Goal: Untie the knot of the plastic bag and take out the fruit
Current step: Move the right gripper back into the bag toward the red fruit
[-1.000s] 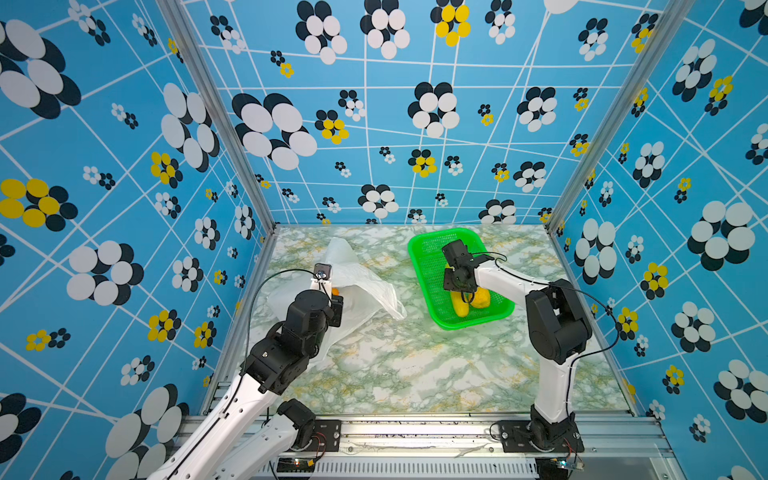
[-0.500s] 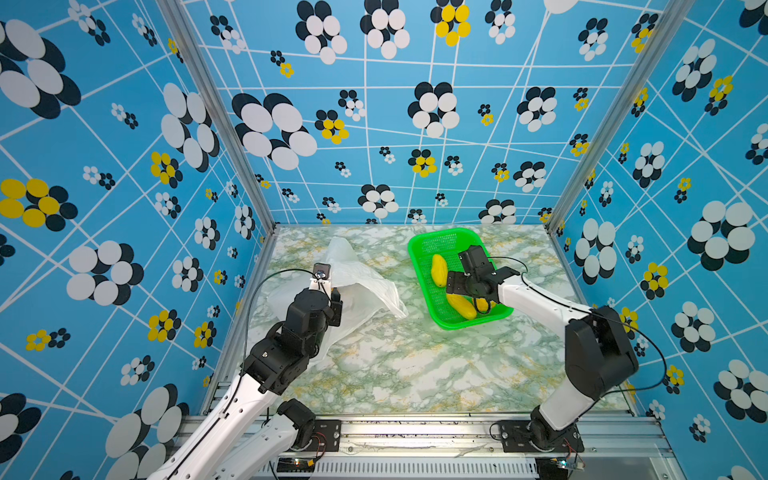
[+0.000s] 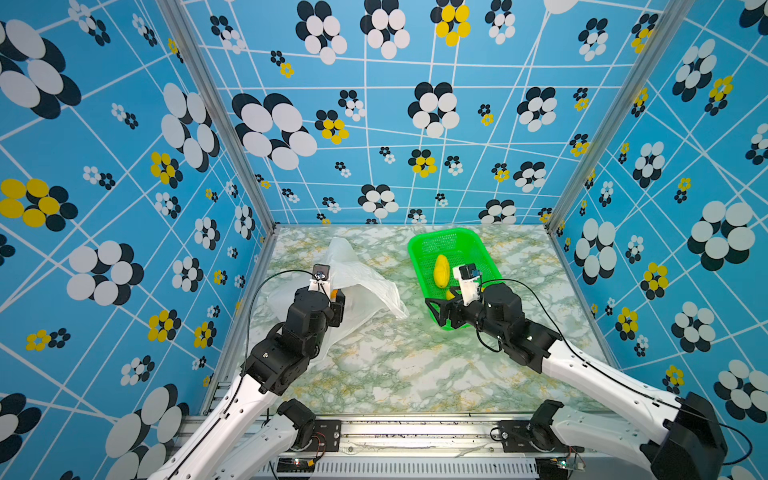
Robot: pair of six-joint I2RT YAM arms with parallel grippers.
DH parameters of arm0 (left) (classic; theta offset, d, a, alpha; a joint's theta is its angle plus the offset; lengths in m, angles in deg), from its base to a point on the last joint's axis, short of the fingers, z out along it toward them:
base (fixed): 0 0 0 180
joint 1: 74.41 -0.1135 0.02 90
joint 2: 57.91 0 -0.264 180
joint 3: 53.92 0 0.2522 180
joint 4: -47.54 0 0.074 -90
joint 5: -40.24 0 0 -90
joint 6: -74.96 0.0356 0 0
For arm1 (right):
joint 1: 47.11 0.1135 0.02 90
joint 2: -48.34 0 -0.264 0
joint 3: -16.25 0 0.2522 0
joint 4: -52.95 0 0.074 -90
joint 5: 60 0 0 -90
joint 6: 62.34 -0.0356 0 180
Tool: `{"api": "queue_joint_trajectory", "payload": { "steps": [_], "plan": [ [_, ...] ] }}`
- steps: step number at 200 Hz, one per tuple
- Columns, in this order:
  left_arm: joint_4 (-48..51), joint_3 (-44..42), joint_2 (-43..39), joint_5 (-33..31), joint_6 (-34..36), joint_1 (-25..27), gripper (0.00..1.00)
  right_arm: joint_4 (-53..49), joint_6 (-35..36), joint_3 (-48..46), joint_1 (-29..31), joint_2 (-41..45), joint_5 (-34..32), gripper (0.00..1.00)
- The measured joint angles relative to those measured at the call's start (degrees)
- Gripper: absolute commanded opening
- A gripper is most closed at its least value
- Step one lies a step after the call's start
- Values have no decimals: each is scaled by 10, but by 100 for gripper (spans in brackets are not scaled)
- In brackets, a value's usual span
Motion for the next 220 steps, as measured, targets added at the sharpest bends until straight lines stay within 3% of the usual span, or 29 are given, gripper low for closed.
{"api": "queue_joint_trajectory", "payload": {
  "steps": [37, 73, 125, 139, 179, 220],
  "plan": [
    [0, 0, 0, -8, 0, -1, 69, 76, 40, 0, 112, -6, 26, 85],
    [0, 0, 7, -15, -2, -3, 68, 132, 47, 44, 188, -160, 24, 80],
    [0, 0, 7, -16, -9, -8, 44, 148, -31, 166, 225, -379, -23, 68],
    [0, 0, 7, -16, -11, -9, 33, 139, -56, 203, 225, -420, -42, 67],
    [0, 0, 7, -14, -12, -10, 11, 134, -110, 238, 225, -469, -79, 68],
    [0, 0, 6, -2, -10, -10, 4, 136, -160, 278, 222, -517, -99, 68]
  ]
}}
